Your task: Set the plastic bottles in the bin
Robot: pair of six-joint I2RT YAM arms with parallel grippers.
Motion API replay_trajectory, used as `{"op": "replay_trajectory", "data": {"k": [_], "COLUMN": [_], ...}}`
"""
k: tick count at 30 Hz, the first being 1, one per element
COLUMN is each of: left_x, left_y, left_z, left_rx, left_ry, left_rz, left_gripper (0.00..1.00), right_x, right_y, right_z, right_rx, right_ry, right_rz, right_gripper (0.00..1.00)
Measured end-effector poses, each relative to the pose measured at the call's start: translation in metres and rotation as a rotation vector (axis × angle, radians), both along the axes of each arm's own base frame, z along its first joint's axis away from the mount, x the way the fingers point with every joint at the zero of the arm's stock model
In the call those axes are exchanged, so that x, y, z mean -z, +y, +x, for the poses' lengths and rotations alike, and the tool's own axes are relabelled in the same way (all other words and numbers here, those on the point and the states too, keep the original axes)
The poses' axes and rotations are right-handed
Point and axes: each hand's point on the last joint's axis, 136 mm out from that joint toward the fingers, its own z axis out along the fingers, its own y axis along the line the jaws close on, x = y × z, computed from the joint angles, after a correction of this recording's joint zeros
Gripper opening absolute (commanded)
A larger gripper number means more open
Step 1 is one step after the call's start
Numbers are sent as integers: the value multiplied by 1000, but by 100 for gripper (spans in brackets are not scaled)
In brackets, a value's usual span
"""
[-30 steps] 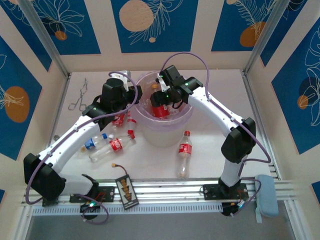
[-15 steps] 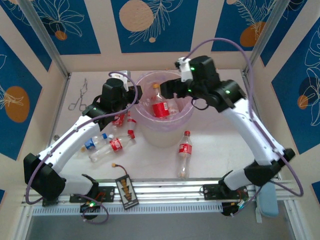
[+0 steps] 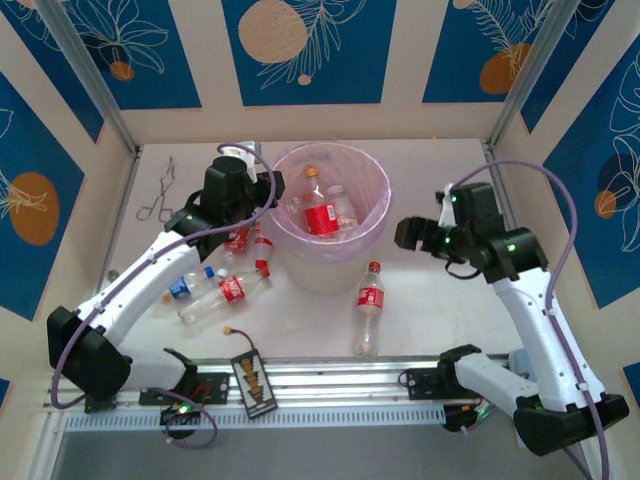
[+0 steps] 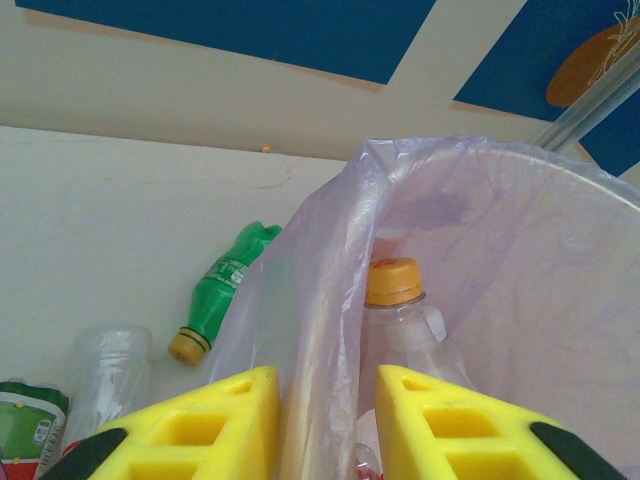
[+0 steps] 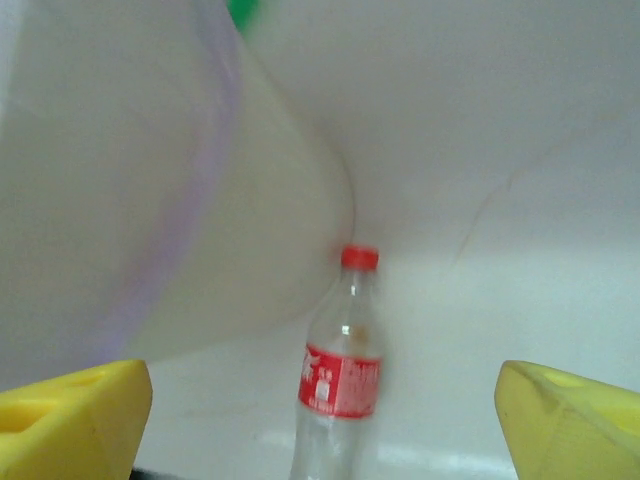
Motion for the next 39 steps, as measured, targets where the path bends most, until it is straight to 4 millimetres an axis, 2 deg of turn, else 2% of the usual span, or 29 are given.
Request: {"op": "replay_trajectory", "data": {"k": [5, 8, 11, 17, 20, 27, 31, 34, 39], "left_x": [0, 0, 0, 1, 1, 1, 2, 2, 2], "left_y": [0, 0, 0, 1, 1, 1, 0, 0, 0], "left_z": [0, 0, 0, -1, -1, 0, 1, 1, 1], "left_rx": [0, 0, 0, 0, 0, -3, -3, -3, -3], "left_ry": [0, 1, 7, 11, 13, 13, 15, 15, 15], "left_rz": [0, 1, 7, 9, 10, 12, 13, 13, 13], "left_gripper": [32, 32, 32, 32, 32, 32, 32, 32, 32], "right_x": [81, 115, 137, 163, 178, 201, 216, 218, 220], "right_y": [12, 27, 45, 71, 78, 77, 73, 70, 66], "right_z": [-32, -45, -53, -49, -47, -42, -41, -41, -41], "right_rx": [13, -2, -31, -67, -70, -39, -8, 13, 24], "right_ry": [224, 317, 380, 440, 466, 480, 494, 500, 499], "right_rz": [71, 123, 156, 194, 198, 176, 151, 140, 120], "right_gripper": [93, 94, 95, 95, 95, 90, 81, 74, 68]}}
